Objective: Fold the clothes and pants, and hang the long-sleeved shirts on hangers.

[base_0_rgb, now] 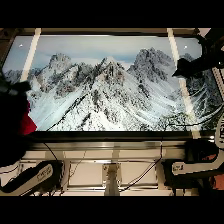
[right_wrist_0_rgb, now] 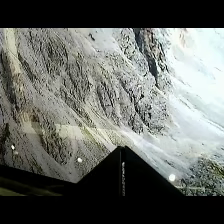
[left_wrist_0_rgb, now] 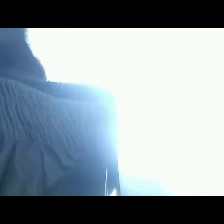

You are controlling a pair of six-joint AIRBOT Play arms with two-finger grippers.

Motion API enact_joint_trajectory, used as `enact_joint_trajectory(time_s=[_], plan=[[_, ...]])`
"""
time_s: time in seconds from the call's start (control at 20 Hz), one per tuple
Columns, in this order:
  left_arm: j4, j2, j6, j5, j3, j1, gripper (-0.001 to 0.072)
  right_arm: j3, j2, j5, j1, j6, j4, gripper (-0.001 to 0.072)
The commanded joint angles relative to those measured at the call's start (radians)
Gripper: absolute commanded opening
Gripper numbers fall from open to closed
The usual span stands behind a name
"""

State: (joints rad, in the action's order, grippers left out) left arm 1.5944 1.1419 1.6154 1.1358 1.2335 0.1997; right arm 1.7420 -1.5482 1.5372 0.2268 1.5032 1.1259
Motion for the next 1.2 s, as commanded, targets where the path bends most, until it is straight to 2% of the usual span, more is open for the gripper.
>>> enact_joint_trajectory(time_s=[0.0,0.2,0.35,0.45,0.75,0.8,0.9,0.95,1.05,1.15], plan=[[-0.085,0.022,0.087,-0.093,0.173,-0.295,0.0003,0.006,-0.001,-0.138,0.002,0.002,-0.003,0.0012],[-0.085,0.175,0.187,-0.19,0.468,-0.636,0.0003,0.078,-0.001,-0.229,0.046,0.01,0.126,0.0011],[-0.085,0.366,0.257,-0.293,0.678,-0.829,0.0003,0.141,0.0,-0.257,0.122,0.033,0.219,0.0011],[-0.087,0.499,0.3,-0.33,0.779,-0.917,0.0003,0.168,0.0,-0.258,0.187,0.033,0.226,0.0011],[-0.212,0.768,0.293,-0.406,0.809,-1.08,0.0008,0.174,-0.002,-0.24,0.344,0.033,0.221,0.0015],[-0.211,0.794,0.28,-0.406,0.808,-1.099,0.0034,0.174,-0.003,-0.247,0.357,0.033,0.214,0.0048],[-0.21,0.827,0.215,-0.382,0.808,-1.12,0.0373,0.174,-0.003,-0.247,0.374,0.034,0.183,0.0228],[-0.208,0.832,0.193,-0.35,0.808,-1.121,0.044,0.174,-0.003,-0.248,0.378,0.034,0.169,0.0283],[-0.175,0.828,0.172,-0.269,0.808,-1.108,0.0438,0.174,-0.004,-0.252,0.378,0.033,0.122,0.0285],[-0.082,0.813,0.173,-0.18,0.808,-1.077,0.0431,0.174,-0.005,-0.253,0.377,0.033,0.071,0.0284]])
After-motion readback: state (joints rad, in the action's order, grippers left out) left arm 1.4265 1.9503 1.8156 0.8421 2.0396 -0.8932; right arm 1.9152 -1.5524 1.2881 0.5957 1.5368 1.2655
